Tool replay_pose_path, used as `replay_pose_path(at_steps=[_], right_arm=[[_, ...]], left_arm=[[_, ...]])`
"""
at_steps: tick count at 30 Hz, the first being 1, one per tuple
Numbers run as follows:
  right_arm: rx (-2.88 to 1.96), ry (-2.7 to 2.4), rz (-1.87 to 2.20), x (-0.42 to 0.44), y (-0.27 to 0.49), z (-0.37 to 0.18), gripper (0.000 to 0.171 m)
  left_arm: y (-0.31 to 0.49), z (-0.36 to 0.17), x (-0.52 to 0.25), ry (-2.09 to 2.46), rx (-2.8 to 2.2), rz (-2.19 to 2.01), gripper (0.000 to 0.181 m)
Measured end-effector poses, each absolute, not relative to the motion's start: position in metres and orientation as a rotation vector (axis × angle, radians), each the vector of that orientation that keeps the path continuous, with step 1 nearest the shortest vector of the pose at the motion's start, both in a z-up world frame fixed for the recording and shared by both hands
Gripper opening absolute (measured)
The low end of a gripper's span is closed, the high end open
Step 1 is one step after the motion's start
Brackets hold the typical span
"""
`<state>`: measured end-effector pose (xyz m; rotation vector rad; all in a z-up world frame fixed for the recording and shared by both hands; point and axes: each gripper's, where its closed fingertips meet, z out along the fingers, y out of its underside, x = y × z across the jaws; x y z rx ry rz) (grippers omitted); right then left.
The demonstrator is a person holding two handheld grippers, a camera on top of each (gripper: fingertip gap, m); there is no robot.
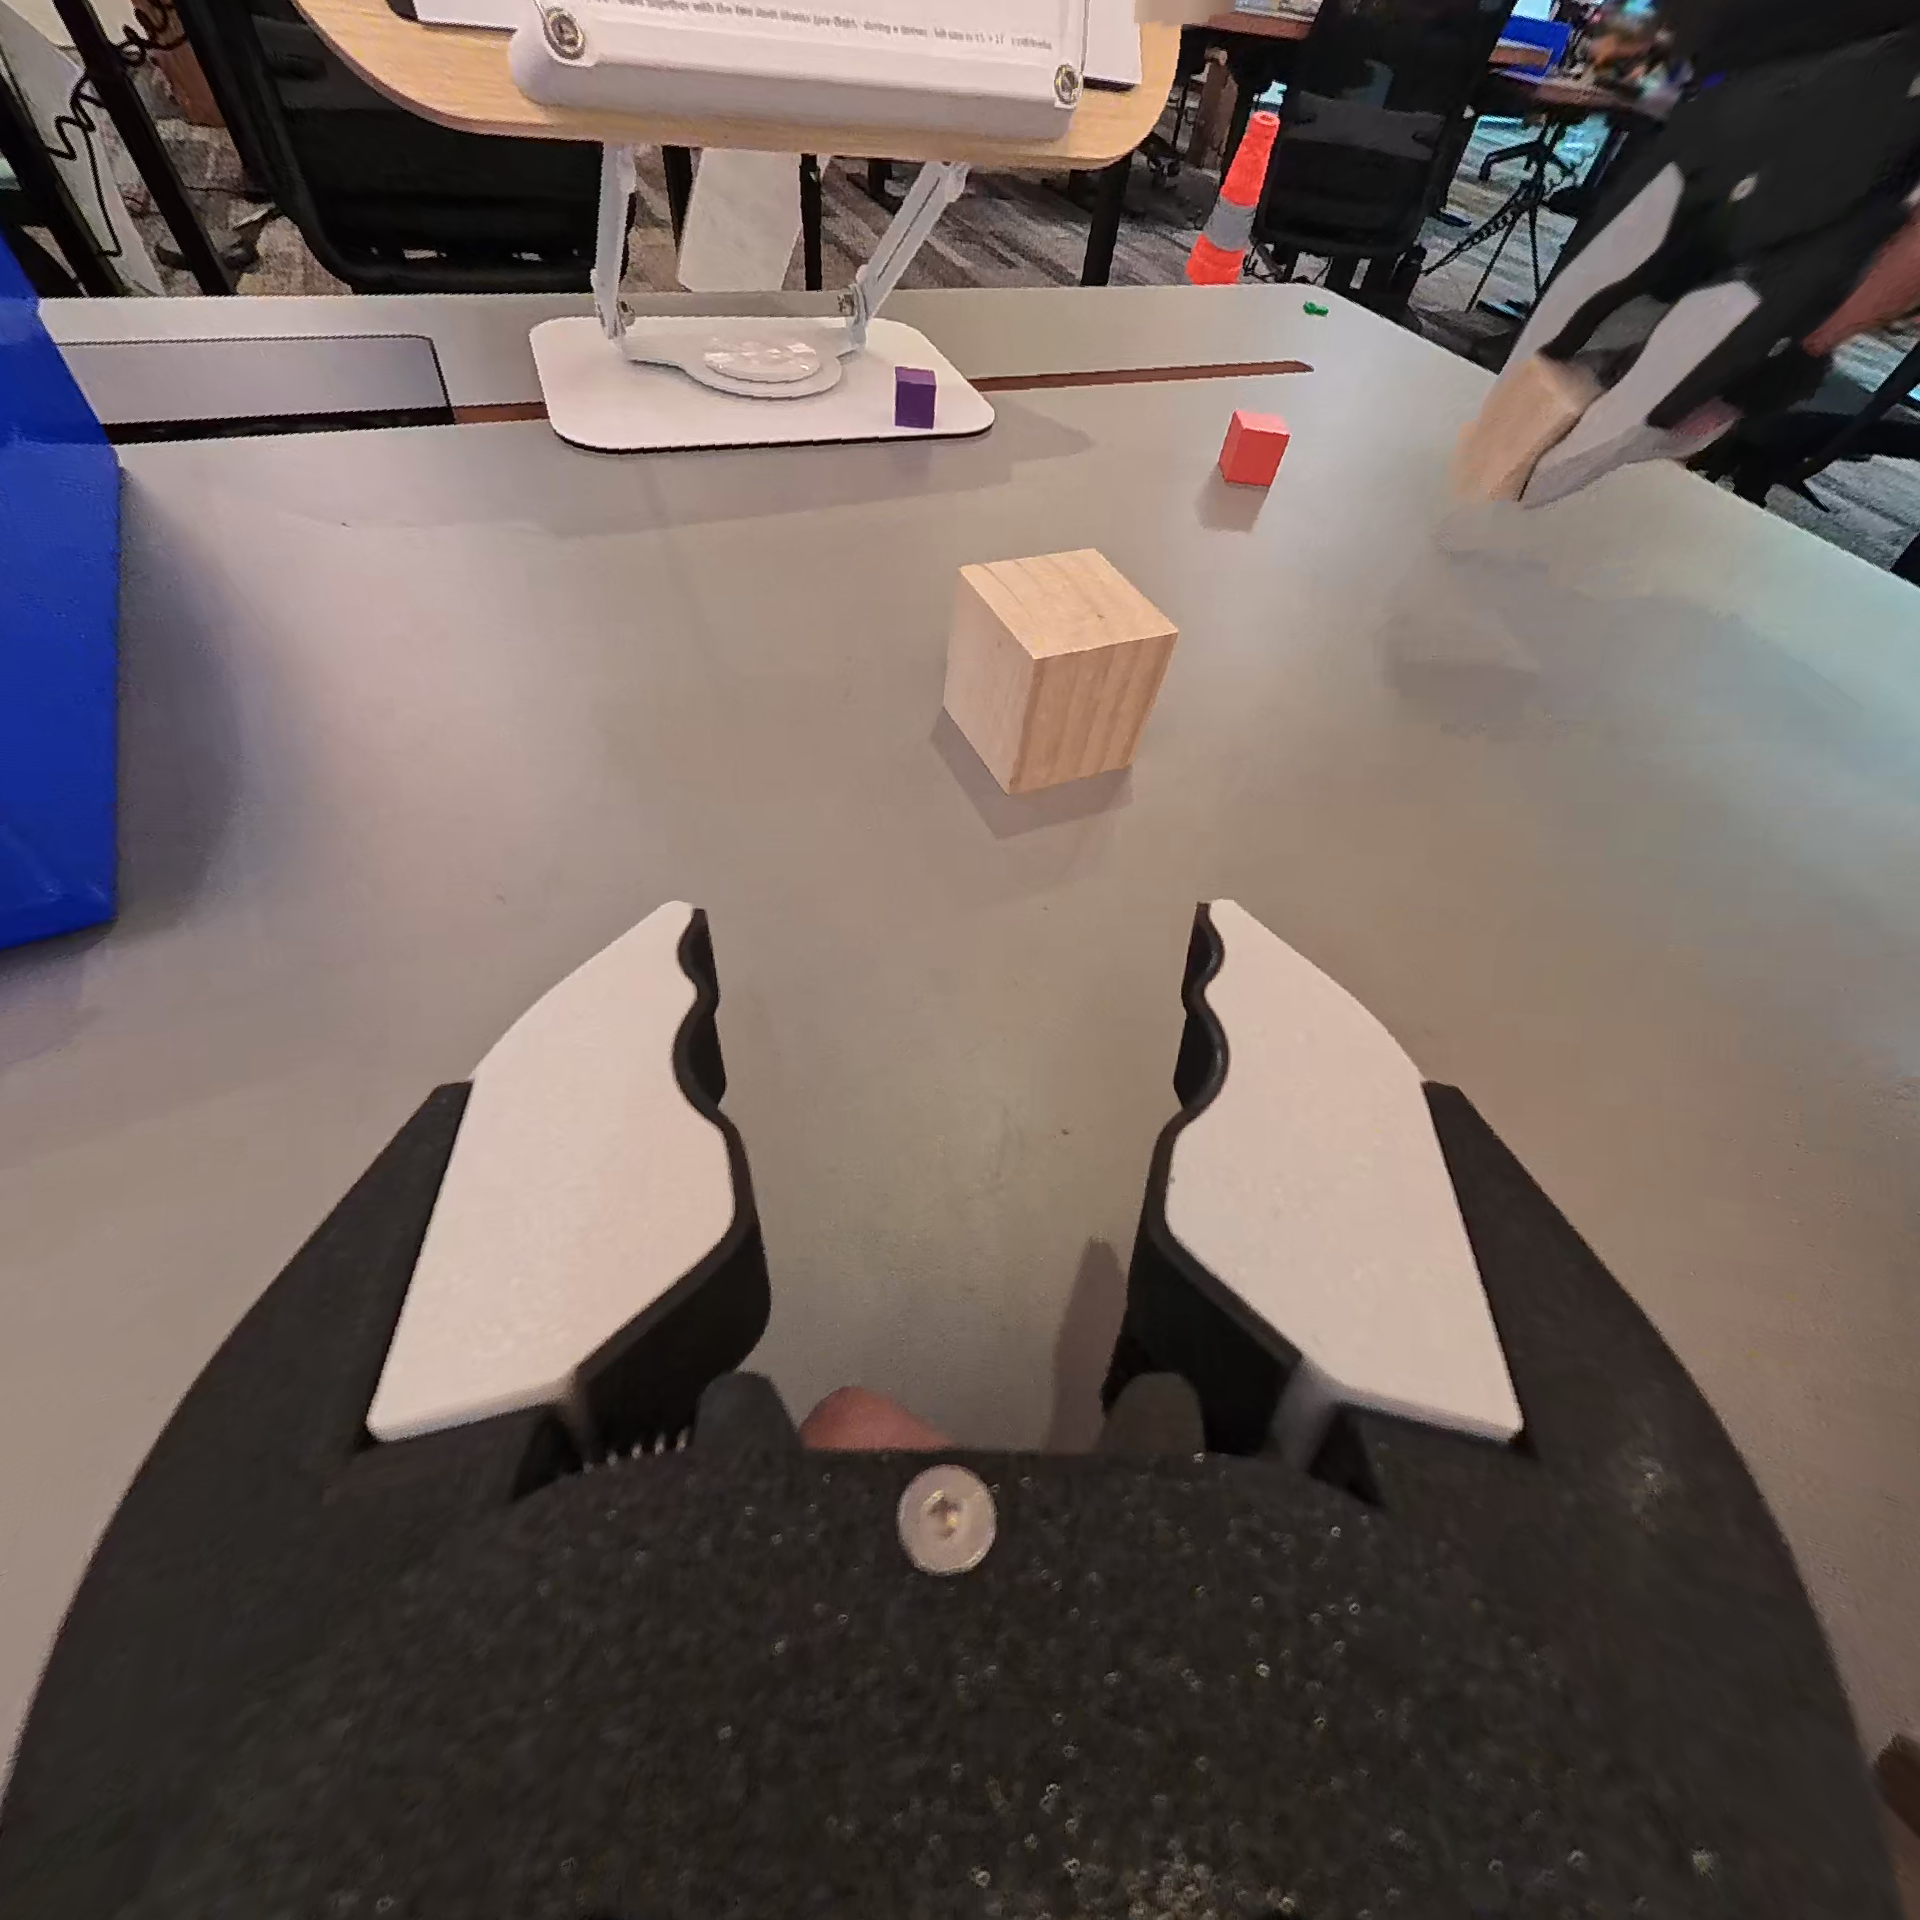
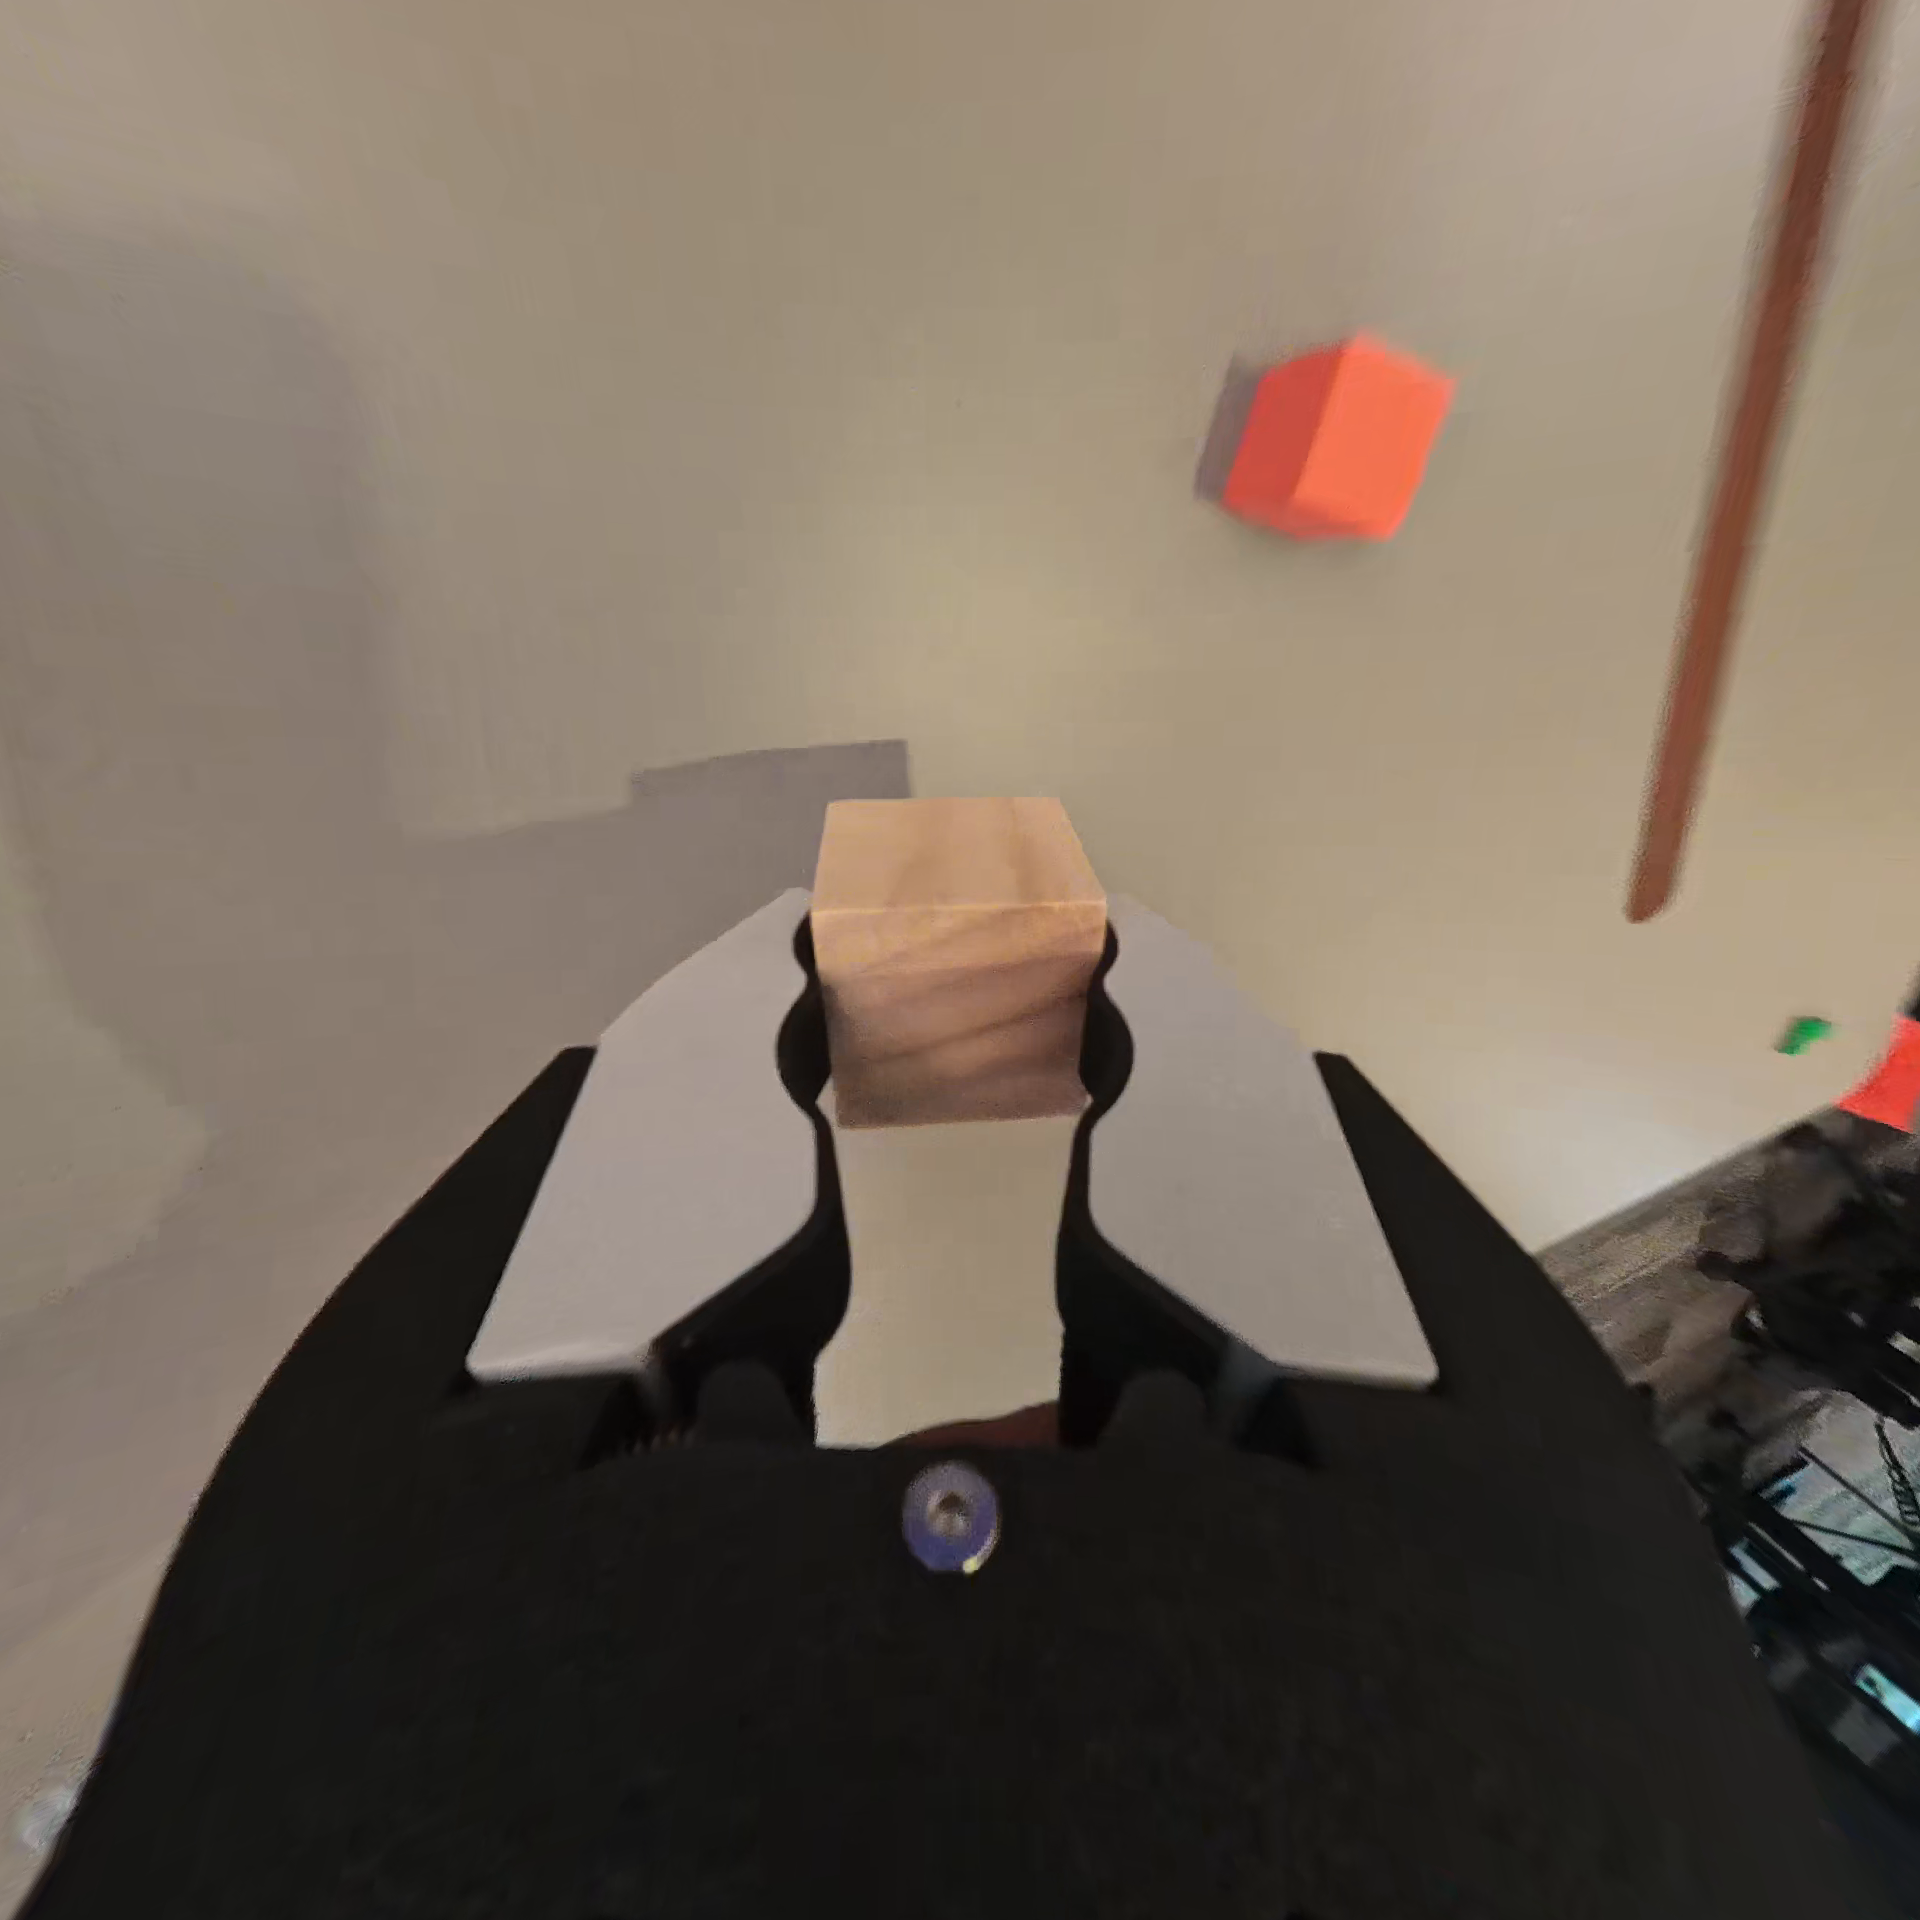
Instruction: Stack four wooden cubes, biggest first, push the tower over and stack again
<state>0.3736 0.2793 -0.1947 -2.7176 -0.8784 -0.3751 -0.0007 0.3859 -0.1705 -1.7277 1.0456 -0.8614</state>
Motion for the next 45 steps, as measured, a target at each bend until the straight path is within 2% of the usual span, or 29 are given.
replay_pose_path(at_steps=[5, 9, 14, 22, 28, 35, 45], right_arm=[[-2.363, -0.502, -0.477, 0.305, 0.281, -0.129, 0.046], [-2.117, -0.123, -0.551, 0.267, 0.254, -0.104, 0.046], [-1.936, 0.24, -0.429, 0.227, 0.227, -0.118, 0.046], [-1.968, 0.31, -0.331, 0.194, 0.223, -0.156, 0.046], [-2.049, 0.127, -0.346, 0.189, 0.247, -0.151, 0.046], [-2.228, -0.427, -0.265, 0.178, 0.32, -0.13, 0.046], [-2.459, -1.004, -0.095, 0.146, 0.39, -0.146, 0.046]], left_arm=[[0.394, -0.157, -0.008, 1.0, -1.649, -0.833, 0.081], [0.405, -0.151, -0.018, 0.954, -1.616, -0.783, 0.082], [0.424, -0.155, -0.034, 0.848, -1.678, -0.708, 0.082], [0.432, -0.16, -0.042, 0.829, -1.709, -0.661, 0.082], [0.428, -0.16, -0.039, 0.866, -1.689, -0.642, 0.081], [0.427, -0.162, -0.037, 0.879, -1.701, -0.649, 0.081], [0.426, -0.165, -0.035, 0.901, -1.706, -0.627, 0.082]])
